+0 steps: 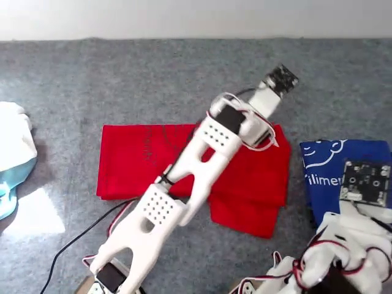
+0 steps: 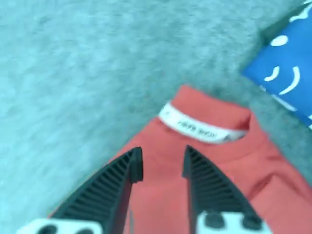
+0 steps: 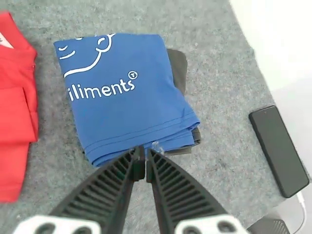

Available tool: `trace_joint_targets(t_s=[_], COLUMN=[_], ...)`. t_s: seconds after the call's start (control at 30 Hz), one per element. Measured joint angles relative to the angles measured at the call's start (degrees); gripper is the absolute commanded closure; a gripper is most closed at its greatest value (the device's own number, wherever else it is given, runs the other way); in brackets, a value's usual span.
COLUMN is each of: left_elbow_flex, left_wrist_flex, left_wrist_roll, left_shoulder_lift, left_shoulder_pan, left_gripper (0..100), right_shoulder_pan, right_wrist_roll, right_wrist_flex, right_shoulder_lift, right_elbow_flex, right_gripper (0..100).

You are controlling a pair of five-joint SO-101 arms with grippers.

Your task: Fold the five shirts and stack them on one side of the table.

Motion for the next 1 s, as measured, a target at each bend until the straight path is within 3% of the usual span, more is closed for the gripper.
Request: trace_joint_targets(t_s=[0.17,0.43,0.67,1.0], left_elbow_flex=[-3.6,-6.42,-14.42,-14.51], left_wrist_flex=[-2.81,-0.88,6.68,18.64], left_wrist_roll=[0.0,0.0,0.0,-0.44], left_shoulder_lift=[8.53,9.49,8.44,2.9], left_shoulder_pan=[1.67,1.76,1.58,4.13], left_gripper=[89,89,89,88], right_shoulder_pan=[0.0,0.0,0.0,0.0], right_wrist_roll=[0.0,0.0,0.0,0.0], right_wrist_flex=[0.09,0.18,0.18,2.29], right_shoulder_lift=[-2.46,-2.46,-2.99,-3.08], right_elbow_flex=[0.0,0.0,0.0,0.0], right_gripper=[98.5,98.5,98.5,98.5])
